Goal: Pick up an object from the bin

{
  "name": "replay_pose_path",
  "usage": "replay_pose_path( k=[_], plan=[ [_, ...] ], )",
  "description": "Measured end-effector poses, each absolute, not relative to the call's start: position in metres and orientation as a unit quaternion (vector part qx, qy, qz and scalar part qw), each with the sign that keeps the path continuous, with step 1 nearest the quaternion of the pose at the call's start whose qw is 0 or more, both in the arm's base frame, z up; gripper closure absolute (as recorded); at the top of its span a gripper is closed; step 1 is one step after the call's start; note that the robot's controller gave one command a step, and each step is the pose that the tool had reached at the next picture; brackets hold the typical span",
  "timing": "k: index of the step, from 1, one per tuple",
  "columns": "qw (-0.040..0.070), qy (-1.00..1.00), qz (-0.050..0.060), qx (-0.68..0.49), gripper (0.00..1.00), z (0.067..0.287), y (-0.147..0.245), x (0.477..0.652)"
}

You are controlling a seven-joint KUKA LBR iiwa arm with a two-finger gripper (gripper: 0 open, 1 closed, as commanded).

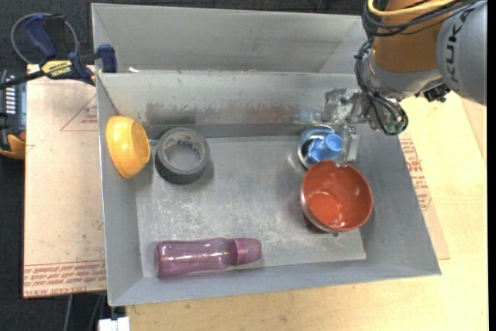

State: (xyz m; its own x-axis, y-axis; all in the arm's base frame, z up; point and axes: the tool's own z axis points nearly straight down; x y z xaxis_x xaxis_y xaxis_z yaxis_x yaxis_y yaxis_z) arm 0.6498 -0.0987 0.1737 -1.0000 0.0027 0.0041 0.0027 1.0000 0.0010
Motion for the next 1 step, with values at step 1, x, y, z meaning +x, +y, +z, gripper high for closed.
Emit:
replay_pose_path(
  k=[1],
  plan=[
    [-0.002,-1.0,0.0,0.0,0.0,0.1788,-0.0982,0.6511]
  ],
)
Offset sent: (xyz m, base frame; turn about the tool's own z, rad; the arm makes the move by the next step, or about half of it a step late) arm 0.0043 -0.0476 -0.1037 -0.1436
